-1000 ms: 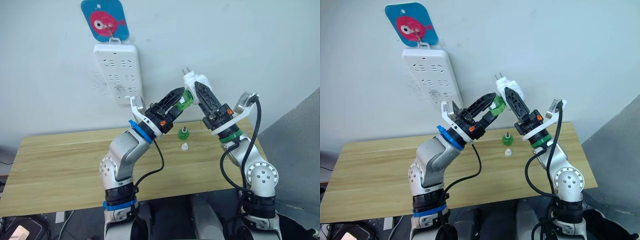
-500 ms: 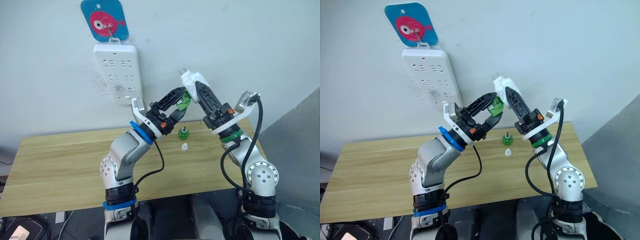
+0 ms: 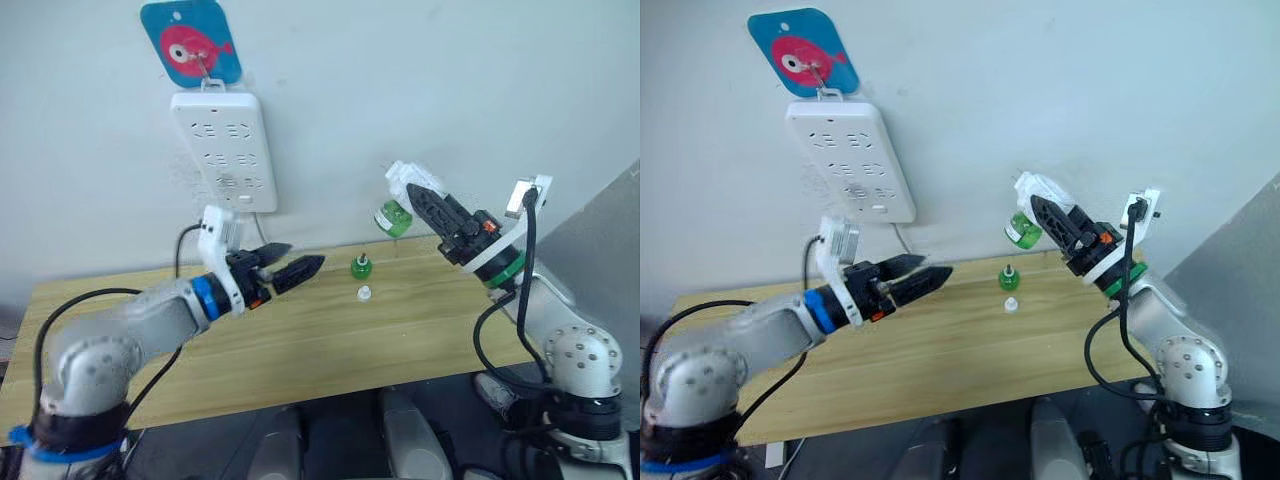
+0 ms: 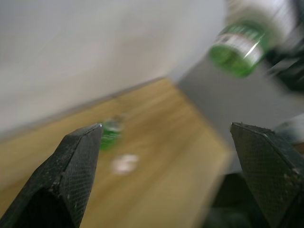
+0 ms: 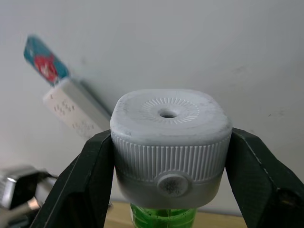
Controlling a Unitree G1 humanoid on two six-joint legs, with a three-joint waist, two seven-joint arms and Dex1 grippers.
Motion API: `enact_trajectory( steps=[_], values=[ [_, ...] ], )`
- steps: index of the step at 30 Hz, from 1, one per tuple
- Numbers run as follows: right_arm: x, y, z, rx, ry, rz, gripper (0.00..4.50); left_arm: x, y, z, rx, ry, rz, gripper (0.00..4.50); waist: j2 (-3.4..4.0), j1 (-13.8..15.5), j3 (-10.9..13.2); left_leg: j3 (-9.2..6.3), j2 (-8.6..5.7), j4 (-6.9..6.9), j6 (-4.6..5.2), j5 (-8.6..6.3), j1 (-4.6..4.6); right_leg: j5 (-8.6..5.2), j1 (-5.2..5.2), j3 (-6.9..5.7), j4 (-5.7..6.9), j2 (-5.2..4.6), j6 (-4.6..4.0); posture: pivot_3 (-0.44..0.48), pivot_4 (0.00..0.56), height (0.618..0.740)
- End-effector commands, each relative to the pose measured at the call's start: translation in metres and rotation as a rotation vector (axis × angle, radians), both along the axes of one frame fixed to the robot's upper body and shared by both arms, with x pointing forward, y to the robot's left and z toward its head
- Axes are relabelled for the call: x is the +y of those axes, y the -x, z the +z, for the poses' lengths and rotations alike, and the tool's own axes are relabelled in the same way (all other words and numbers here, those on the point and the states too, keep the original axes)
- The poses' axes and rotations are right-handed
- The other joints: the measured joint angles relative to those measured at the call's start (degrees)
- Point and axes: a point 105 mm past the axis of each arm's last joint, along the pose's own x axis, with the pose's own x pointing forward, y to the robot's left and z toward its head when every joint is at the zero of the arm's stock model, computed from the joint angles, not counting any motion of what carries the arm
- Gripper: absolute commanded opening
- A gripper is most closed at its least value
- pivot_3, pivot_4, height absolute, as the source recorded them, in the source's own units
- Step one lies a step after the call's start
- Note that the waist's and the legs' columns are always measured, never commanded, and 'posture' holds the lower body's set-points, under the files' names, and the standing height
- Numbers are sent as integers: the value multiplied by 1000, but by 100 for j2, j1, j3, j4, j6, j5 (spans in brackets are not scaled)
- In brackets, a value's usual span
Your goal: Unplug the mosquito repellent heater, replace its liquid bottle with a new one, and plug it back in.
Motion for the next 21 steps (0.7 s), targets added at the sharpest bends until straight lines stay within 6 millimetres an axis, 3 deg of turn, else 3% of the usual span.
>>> enact_trajectory(
  steps=[1, 5, 9, 15, 21],
  values=[
    [16, 20, 14, -135, 129, 88, 2994, 20, 5, 22, -296, -137, 107, 4500, 0, 28, 0, 0, 3, 3, 0, 0, -1, 0, -1, 0, -1, 1, 0, -127, 251, 740],
    [24, 27, 11, -188, 261, 143, 2994, 43, 4, 33, -433, -197, 257, 4500, -3, 153, 1, 3, 1, 17, 1, -1, -3, 1, 4, 5, -5, -1, 3, -102, 252, 740],
    [35, 36, 10, -224, 333, 238, 2994, 73, -13, 50, -457, -169, 359, 4500, -6, 258, -1, -1, -5, 23, 1, -1, -3, 3, 10, 1, -5, -4, 7, -81, 246, 740],
    [46, 38, 14, -263, 355, 276, 2994, 61, -38, 53, -405, -151, 153, 4500, -8, 283, -2, -8, -4, 25, 1, 0, -5, 5, 10, -13, -2, -5, 9, -83, 241, 740],
    [50, 41, 17, -276, 366, 289, 2994, 53, -63, 71, -422, -164, 47, 4500, -9, 269, -1, -26, -2, 25, 0, 0, -8, 9, 9, -37, 4, -6, 2, -100, 238, 740]
  ],
)
